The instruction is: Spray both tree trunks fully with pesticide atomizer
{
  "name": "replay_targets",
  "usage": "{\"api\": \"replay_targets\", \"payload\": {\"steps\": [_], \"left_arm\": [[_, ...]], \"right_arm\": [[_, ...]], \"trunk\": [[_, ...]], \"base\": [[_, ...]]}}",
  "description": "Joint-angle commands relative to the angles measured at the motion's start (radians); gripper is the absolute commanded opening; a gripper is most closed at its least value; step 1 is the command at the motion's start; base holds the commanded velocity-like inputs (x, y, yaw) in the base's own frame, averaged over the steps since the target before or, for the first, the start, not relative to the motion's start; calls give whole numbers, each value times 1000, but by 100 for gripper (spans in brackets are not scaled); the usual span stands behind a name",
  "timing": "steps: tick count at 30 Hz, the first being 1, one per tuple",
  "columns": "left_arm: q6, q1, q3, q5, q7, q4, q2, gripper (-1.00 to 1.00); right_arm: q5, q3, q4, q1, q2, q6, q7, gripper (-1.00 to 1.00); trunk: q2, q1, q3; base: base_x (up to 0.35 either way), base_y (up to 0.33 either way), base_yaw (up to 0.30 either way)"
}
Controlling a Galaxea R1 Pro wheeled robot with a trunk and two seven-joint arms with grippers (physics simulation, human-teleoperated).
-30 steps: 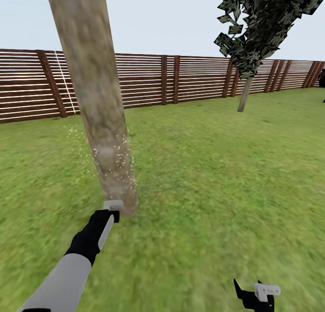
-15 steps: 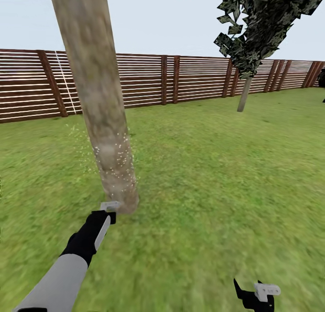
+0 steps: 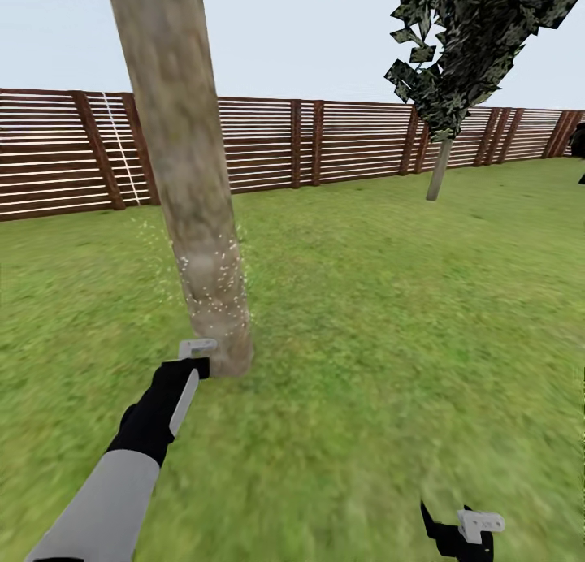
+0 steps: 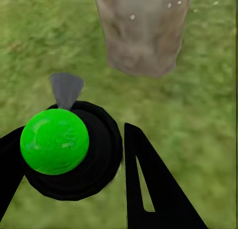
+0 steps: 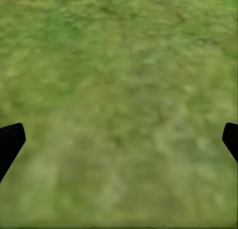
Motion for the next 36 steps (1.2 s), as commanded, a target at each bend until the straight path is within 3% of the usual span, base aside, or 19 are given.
{"api": "replay_targets", "payload": {"steps": [1,5,7,9,14,20,22,25,29,32,33,36], "left_arm": [[19,-3,-1,3,4,-10,-4,-100],[83,-8,-6,5,5,-93,-31,-100],[182,-10,-25,1,7,-175,-44,-100],[224,-9,-35,-2,8,-244,-42,-100],[237,-6,-30,-3,8,-283,-29,-100],[255,-12,-41,-1,9,-299,-63,-100],[290,-33,-41,0,15,-317,-68,-100],[325,-53,-41,0,43,-384,-68,-100],[330,-53,-31,-3,48,-421,-51,-100],[331,-43,-40,1,48,-427,-62,-100],[331,-42,-58,3,48,-427,-67,-100],[331,-40,-165,10,49,-427,-74,-100]], "right_arm": [[2,-8,0,-1,0,-2,8,100],[2,-8,0,-1,0,-2,8,100],[1,-8,0,-1,0,-2,8,100],[2,-8,0,-1,0,-2,8,100],[2,-8,0,-1,1,-2,8,100],[2,-8,0,-1,1,-2,8,100],[2,-8,0,-1,0,-2,8,100],[2,-8,0,-1,0,-2,8,100],[1,-8,0,-1,0,-2,8,100],[2,-8,0,-1,0,-2,8,100],[2,-8,0,-1,0,-2,8,100],[2,-8,0,-1,0,-2,8,100]], "trunk": [[0,0,-1],[0,0,-1],[0,0,-1],[0,0,-1],[0,0,-1],[0,0,-1],[0,0,-1],[0,0,-1],[0,0,-1],[0,0,-1],[0,0,-1],[0,0,-1]], "base": [[-63,15,0],[-15,4,0],[-1,0,0],[0,0,0],[-75,16,0],[-96,20,0],[-4,1,0],[0,0,0],[0,0,0],[0,0,0],[0,0,0],[0,0,0]]}}
